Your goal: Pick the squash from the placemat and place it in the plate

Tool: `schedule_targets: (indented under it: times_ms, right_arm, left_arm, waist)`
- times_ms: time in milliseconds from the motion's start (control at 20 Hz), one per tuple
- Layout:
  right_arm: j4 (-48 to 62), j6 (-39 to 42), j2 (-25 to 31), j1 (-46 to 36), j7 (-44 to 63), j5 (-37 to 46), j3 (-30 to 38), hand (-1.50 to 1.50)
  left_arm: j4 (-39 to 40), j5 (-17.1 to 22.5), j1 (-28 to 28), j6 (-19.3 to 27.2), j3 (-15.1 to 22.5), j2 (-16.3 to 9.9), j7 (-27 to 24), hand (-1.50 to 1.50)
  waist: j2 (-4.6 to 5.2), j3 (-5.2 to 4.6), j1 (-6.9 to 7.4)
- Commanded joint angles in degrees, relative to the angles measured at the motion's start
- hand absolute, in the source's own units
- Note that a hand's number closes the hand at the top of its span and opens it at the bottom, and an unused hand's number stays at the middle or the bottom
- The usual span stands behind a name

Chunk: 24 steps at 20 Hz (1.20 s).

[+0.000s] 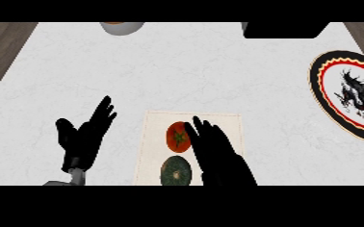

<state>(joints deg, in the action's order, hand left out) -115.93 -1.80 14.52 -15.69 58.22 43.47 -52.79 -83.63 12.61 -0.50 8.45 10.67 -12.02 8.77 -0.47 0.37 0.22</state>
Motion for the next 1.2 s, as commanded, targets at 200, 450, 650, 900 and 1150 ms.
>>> schedule_targets:
  times_ms: [200,450,650,900,1150]
  right_arm:
    - [6.0,2.8,-7.6,2.5,-0.5,0.4,0.6,-1.50]
    - [10.8,4.1,-13.9,1.6,2.1,6.5,-2.0,-1.50]
    - [16.5,2.1,-14.3,2.6,2.2,11.0,-3.4,-1.50]
    - [18.5,-0.5,-13.5,7.1,-0.6,15.1,-4.7,-1.50]
    - [18.2,3.0,-14.4,7.6,-2.9,13.6,-1.6,-1.50]
  left_arm:
    - [1.5,-0.5,-0.8,-1.0,-0.7,0.9,2.2,0.00]
    - [-2.0,-2.1,-4.0,0.0,0.2,1.4,3.1,0.00]
    - [-1.4,-1.8,-2.2,-1.2,-0.1,2.2,3.6,0.00]
    - [2.6,-2.8,0.0,-0.8,-1.5,3.2,2.9,0.00]
    - [4.7,-3.6,0.3,-2.2,-2.7,3.9,0.4,0.00]
  waist:
    - [0.48,-0.38,-0.13]
    - [0.42,-0.38,0.02]
    - [0.44,-0.39,-0.02]
    - [0.47,-0.38,-0.33]
    - [0.47,-0.38,-0.30]
